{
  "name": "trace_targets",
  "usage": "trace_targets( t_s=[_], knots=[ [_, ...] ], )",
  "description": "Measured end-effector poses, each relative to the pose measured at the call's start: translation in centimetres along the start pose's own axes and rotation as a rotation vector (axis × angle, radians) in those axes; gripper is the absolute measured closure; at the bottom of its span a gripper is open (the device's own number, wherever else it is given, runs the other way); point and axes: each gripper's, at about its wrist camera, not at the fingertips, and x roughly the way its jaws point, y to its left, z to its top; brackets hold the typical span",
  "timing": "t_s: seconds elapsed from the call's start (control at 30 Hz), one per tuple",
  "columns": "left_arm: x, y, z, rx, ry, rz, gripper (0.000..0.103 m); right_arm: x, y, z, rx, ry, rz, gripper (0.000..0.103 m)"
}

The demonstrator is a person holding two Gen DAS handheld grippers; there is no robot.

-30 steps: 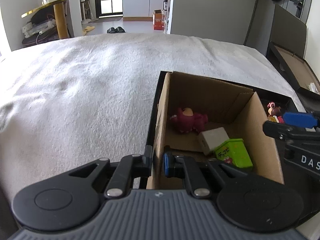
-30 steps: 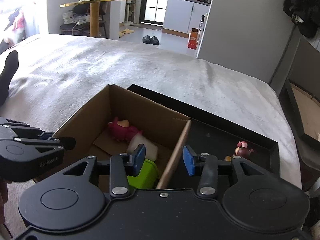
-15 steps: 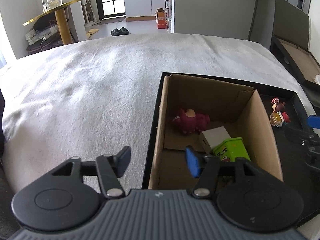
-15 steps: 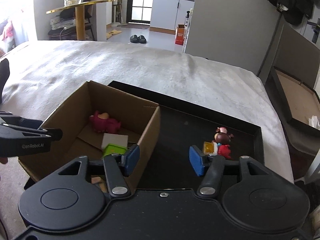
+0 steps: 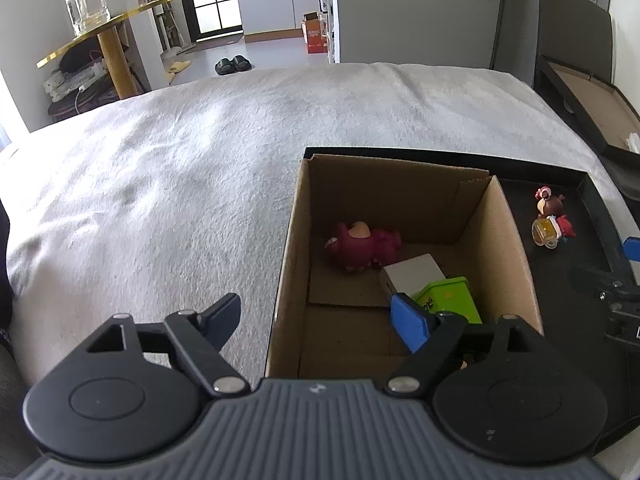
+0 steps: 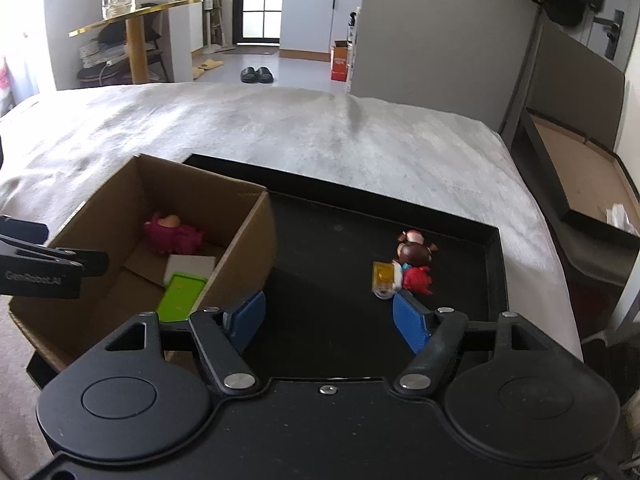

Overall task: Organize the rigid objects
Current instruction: 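Move the right gripper to the figure with yellow block and grasp it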

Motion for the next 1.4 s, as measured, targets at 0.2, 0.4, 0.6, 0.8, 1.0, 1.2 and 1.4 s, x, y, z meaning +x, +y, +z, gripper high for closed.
trace_targets(
  t_s=[0.2,0.4,0.6,0.8,1.0,1.2,1.4],
  knots=[
    [0.6,-0.2,0.2,0.009,0.007,0.034,0.021,0.7,-1.2,-0.5,0.019,-0.011,-0.007,0.020],
    [1.4,0.1,0.4,-0.001,0.015,0.063,0.021,1.7,-2.2,-0.5,0.047,-0.017,-0.009,0.018],
    [1.8,0.0,0.6,-0.002,0.016,0.088,0.021,3.6,-3.1,-0.1,0.080,-0.009,-0.001,0.021],
    [2.6,-0.5,0.7,0.009,0.020,0.139,0.020,5.6,-3.7,0.2,0.062,0.002,-0.036,0.017],
    [3.6,-1.0,0.8,0.027,0.039,0.165,0.020,7.6,-4.2,-0.4,0.051,0.028,-0.053,0.008],
    [4.0,-2.0,0.9,0.067,0.041,0.189,0.020,9.4,-4.5,-0.7,0.051,0.053,-0.050,0.005],
    [4.5,-2.4,0.9,0.084,0.052,0.195,0.020,11.0,-5.1,-0.6,0.058,0.061,-0.061,0.005]
  ],
)
